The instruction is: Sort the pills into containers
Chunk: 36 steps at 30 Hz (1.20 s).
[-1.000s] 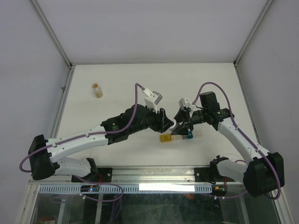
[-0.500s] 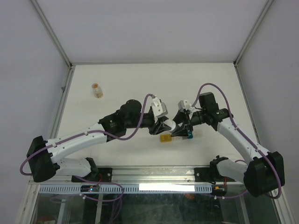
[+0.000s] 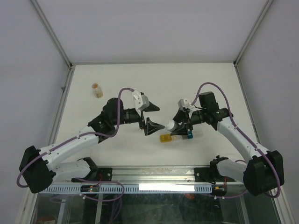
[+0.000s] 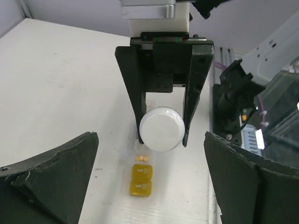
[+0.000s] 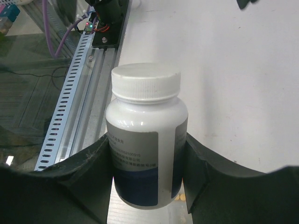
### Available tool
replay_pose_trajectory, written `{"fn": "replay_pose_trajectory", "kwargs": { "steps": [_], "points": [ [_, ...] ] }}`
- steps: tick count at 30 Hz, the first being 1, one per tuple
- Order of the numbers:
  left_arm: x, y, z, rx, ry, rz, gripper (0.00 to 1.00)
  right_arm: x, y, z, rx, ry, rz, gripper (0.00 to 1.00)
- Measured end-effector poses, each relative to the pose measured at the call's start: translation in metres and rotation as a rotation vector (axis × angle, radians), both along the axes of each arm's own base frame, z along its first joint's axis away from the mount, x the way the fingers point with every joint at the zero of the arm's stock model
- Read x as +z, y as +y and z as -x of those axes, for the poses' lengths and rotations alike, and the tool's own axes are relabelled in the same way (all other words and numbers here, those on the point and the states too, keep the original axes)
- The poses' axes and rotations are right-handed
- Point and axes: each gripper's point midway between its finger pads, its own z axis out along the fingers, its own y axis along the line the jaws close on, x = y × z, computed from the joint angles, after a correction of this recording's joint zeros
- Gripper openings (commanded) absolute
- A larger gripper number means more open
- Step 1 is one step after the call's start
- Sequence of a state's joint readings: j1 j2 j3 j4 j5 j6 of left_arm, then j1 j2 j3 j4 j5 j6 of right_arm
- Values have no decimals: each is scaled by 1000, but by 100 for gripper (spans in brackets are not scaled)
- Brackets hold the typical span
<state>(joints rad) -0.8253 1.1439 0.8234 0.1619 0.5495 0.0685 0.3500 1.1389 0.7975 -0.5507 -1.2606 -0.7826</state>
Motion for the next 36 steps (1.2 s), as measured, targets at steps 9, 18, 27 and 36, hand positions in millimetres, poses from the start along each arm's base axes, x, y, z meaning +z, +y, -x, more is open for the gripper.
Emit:
{"fn": "replay_pose_trajectory", "kwargs": {
  "steps": [9,18,27,36],
  "points": [
    [12,-1,12,282,371,95,76,-4,0,-2,-3,13,9,0],
    [21,-27,4,420,414,2,75,-5,0,-3,-7,13,15,0],
    [-25,-28,2,464,457,-159,55,-6,0,-3,-9,13,17,0],
    [-25,-31,7,427,463,-174,15,-6,0,-3,-12,19,21,0]
  ]
}}
